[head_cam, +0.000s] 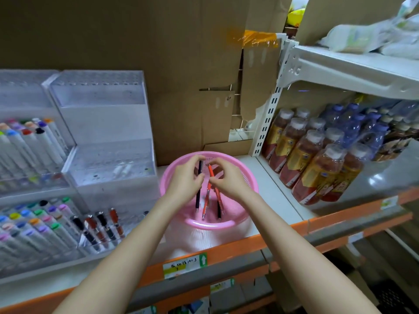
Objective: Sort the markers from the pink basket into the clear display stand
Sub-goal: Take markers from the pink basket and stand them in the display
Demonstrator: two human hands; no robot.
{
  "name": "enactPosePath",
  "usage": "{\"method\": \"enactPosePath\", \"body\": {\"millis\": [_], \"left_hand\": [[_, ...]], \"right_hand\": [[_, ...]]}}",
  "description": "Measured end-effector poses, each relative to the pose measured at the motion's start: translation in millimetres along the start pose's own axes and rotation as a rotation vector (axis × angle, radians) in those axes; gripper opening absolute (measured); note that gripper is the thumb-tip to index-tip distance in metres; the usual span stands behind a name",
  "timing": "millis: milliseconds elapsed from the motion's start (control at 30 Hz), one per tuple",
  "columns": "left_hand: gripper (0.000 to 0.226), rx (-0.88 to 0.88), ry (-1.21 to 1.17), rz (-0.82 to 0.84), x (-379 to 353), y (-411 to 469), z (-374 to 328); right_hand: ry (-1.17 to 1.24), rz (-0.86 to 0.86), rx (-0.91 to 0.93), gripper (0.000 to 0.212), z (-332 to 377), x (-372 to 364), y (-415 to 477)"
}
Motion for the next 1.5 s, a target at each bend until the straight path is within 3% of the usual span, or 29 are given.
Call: {"method": "enactPosePath", "body": {"millis": [167,333,667,1500], "left_hand": [[0.039,-0.213,-0.021,-0.095,45,-24,-31],[0.034,-0.287,-0.02,-0.221,99,-54,-41],[0.028,-0.152,-0.08,-0.207,143,-110,2],[0.013,-0.144,0.078,-0.151,146,-131,20]], "right_hand": [[0.125,-0.104,0.158,0.036,57,9,-16],[0.185,-0.141,0.281,0.033,108,-4,-27],[0.238,-0.06,0.349,0.027,145,-68,-49],[0.184,-0.101,0.311,0.028,138,-99,-50]]}}
Point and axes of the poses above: each hand's wrist, its own y-axis towards the middle knuckle, its own x-axis out of the back of the hand, z = x × y, the point moved 6 cm from there along y, towards the middle knuckle, and after that the axes turned 9 degrees about z, right-handed, at the moved point
